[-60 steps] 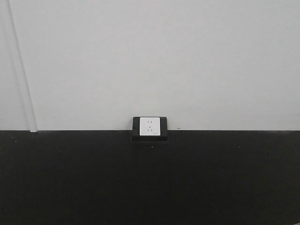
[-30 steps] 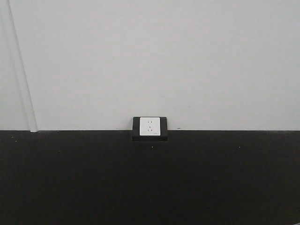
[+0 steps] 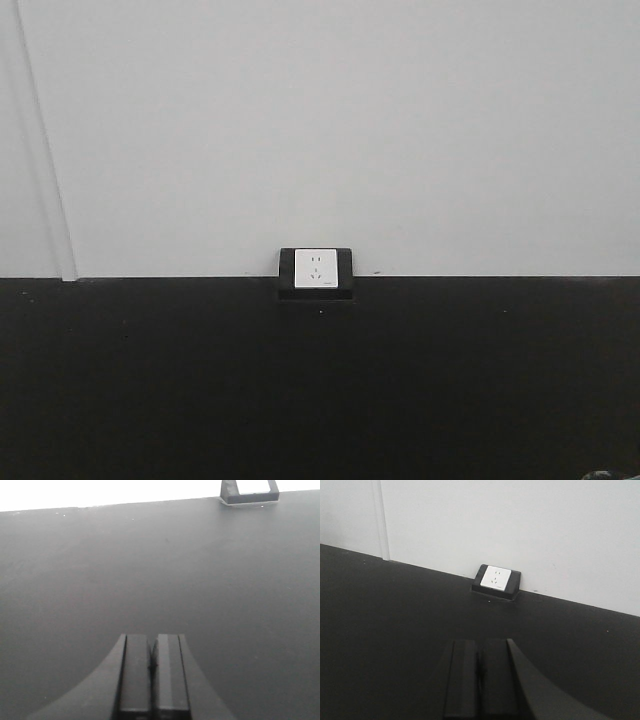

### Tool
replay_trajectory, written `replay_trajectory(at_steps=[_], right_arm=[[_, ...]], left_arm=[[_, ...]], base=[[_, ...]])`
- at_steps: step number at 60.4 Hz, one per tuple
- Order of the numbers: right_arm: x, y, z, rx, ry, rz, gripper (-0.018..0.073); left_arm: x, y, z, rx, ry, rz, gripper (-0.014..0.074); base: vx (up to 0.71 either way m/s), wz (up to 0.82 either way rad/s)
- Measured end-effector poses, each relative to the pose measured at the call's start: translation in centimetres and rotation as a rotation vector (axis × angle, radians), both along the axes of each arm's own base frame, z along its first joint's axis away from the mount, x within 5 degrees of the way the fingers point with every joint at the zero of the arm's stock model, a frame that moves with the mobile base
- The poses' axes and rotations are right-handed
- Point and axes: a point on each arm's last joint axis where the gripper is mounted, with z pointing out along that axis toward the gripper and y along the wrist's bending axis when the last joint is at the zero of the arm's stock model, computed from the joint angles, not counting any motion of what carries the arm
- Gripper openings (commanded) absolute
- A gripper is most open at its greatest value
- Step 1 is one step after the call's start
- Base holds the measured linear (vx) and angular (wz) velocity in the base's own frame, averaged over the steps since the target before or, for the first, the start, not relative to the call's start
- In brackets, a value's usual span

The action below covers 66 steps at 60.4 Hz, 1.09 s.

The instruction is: Grab transparent chemical and place on left bench

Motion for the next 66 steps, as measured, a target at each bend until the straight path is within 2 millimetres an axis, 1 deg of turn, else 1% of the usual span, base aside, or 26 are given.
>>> replay_trajectory(at_steps=[32, 50, 66], right_arm=[[0.00, 0.00, 0.00, 0.001, 0.000, 0.000, 0.0010], [0.00, 0.00, 0.00, 0.001, 0.000, 0.000, 0.0010], [0.00, 0.00, 0.01, 0.001, 0.000, 0.000, 0.0010]], left_arm=[[0.00, 0.00, 0.00, 0.000, 0.000, 0.000, -0.0003], [0.00, 0.00, 0.00, 0.000, 0.000, 0.000, -0.0003], [0.00, 0.00, 0.00, 0.000, 0.000, 0.000, -0.0003]], base=[[-0.15, -0.06], [-0.25, -0.05], [-0.30, 0.12]])
